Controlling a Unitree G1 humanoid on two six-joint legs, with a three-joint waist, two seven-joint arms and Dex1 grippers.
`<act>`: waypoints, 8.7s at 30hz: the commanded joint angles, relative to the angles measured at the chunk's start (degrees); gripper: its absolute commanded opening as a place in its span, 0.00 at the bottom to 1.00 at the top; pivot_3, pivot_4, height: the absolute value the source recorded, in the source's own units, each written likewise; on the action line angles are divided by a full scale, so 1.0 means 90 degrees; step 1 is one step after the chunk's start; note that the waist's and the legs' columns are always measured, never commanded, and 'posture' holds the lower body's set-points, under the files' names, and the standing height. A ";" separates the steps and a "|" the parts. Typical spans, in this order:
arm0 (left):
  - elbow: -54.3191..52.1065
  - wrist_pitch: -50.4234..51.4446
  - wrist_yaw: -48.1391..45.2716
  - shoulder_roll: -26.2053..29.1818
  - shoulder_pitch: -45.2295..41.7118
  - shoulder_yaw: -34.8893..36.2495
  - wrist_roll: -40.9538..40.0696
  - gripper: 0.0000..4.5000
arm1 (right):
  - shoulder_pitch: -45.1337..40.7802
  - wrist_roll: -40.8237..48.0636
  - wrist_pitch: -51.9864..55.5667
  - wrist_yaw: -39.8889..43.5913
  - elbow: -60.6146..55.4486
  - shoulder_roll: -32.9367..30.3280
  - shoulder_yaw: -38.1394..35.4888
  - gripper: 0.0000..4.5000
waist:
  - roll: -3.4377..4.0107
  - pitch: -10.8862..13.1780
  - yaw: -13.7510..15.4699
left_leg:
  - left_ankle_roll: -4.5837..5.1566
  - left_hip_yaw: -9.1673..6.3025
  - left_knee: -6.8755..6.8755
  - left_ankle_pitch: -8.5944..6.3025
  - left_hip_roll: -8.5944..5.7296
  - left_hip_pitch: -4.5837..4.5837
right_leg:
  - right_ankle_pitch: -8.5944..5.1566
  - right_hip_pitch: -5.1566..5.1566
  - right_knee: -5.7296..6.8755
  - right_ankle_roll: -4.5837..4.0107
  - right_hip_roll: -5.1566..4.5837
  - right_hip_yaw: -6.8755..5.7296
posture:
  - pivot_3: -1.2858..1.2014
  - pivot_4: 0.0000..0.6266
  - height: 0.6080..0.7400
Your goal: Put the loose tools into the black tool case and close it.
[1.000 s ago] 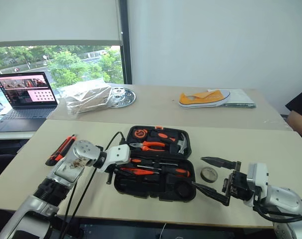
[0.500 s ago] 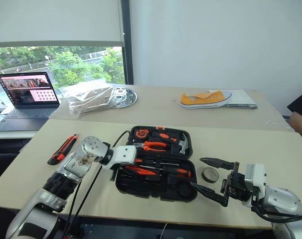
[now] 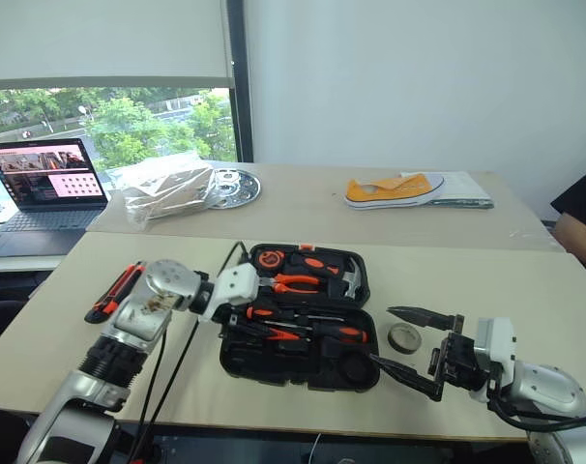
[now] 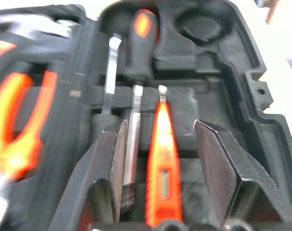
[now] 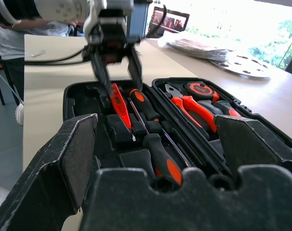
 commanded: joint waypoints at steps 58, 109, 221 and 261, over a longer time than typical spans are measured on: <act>-0.0483 0.0047 0.4571 -0.0389 0.5507 0.6182 -0.2233 0.99 | -0.0619 0.0360 -0.0182 0.0164 0.0054 0.0446 0.0301 1.00 | -0.0002 -0.0004 0.0133 | 0.0016 -0.0023 -0.0017 -0.0028 0.0010 0.0005 | 0.0016 0.0021 -0.0051 0.0002 -0.0101 -0.0024 | 0.52 0.24 1.00; -0.1410 0.0276 -0.0138 0.0684 0.0922 -0.0532 -0.0168 0.35 | 0.0103 0.0458 0.0148 -0.0523 -0.0586 0.0175 -0.0019 1.00 | -0.0011 -0.0002 -0.0096 | -0.0053 0.0064 -0.0045 0.0012 0.0006 0.0029 | -0.0001 -0.0015 0.0009 -0.0019 0.0018 0.0023 | 0.52 0.24 1.00; -0.0657 -0.1538 -0.0693 0.0826 0.3433 0.2359 -0.1968 0.99 | -0.0121 -0.1557 0.0496 0.0431 0.0731 -0.1879 0.0021 1.00 | 0.0044 -0.0022 -0.0071 | 0.0007 0.0013 -0.0019 -0.0016 0.0012 0.0005 | 0.0023 0.0003 -0.0049 0.0006 -0.0057 -0.0001 | 0.52 0.24 1.00; -0.0672 -0.2020 -0.0519 0.0688 0.3617 0.2069 -0.1723 1.00 | -0.3119 -0.1954 0.2594 0.1465 0.0203 -0.1785 0.3119 0.01 | 0.0055 -0.0013 -0.0015 | -0.0001 0.0009 -0.0010 -0.0012 0.0012 -0.0030 | 0.0007 -0.0021 -0.0052 0.0005 -0.0006 -0.0027 | 0.52 0.24 1.00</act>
